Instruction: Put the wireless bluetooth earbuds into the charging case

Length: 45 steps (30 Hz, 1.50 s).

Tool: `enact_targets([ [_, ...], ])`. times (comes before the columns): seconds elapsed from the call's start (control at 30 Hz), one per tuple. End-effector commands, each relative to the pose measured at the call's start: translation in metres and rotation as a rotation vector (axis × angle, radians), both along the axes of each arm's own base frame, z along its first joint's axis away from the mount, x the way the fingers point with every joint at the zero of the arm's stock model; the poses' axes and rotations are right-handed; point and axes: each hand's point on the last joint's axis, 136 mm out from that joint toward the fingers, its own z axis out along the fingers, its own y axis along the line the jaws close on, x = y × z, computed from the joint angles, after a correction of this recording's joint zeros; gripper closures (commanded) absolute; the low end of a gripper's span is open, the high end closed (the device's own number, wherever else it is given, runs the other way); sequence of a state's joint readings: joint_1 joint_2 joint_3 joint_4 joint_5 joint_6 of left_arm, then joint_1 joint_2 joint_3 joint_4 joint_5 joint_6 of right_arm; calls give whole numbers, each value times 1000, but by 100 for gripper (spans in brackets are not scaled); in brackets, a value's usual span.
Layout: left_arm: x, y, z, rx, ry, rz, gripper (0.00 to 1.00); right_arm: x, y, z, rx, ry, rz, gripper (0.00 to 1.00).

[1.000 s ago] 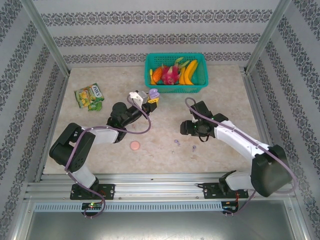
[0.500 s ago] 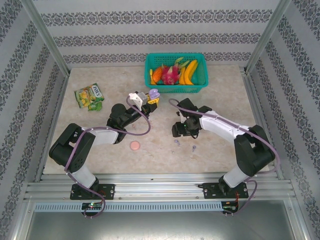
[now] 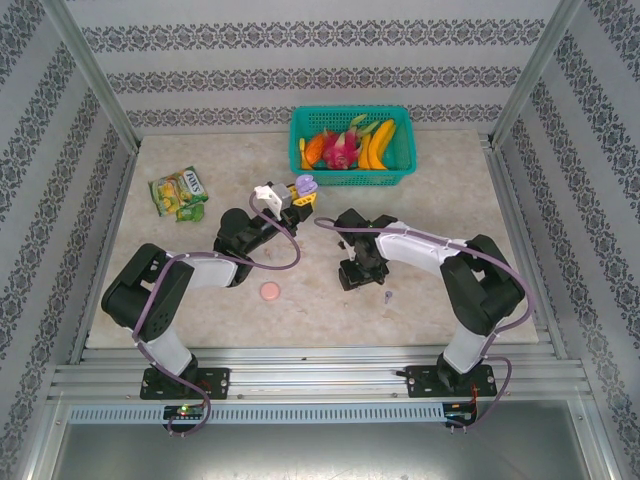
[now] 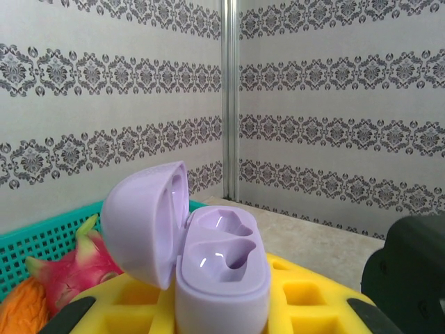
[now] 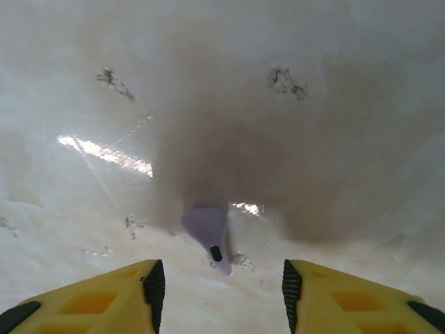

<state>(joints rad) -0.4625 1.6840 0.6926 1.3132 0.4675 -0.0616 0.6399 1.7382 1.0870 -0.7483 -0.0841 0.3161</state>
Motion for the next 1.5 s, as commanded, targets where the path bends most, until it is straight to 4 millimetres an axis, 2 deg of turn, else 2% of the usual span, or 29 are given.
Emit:
enact_targets([
  [0.0,-8,6,29,-50,-83,-12,100,6,1,-1,-37,-22,17,51],
  [0.3,-9,7,30,-49,-81,-9,100,15,10,-7,-32,-27,23,54],
  [0.63,-9,8,29,-47,-75,-7,100,14,11,-17,-39,-11,28,61],
  [0.93,-8,7,28,-43,-71,-8,100,10,9,-21,-43,-1,34,62],
  [1.1,-7,7,27,-42,-68,-6,100,8,8,-22,-44,2,37,68],
  [1.33,-7,6,26,-42,-65,-7,100,6,10,-17,-35,-11,37,69],
  [1.47,-6,6,26,-43,-62,-10,100,5,10,-13,-36,-17,39,65],
])
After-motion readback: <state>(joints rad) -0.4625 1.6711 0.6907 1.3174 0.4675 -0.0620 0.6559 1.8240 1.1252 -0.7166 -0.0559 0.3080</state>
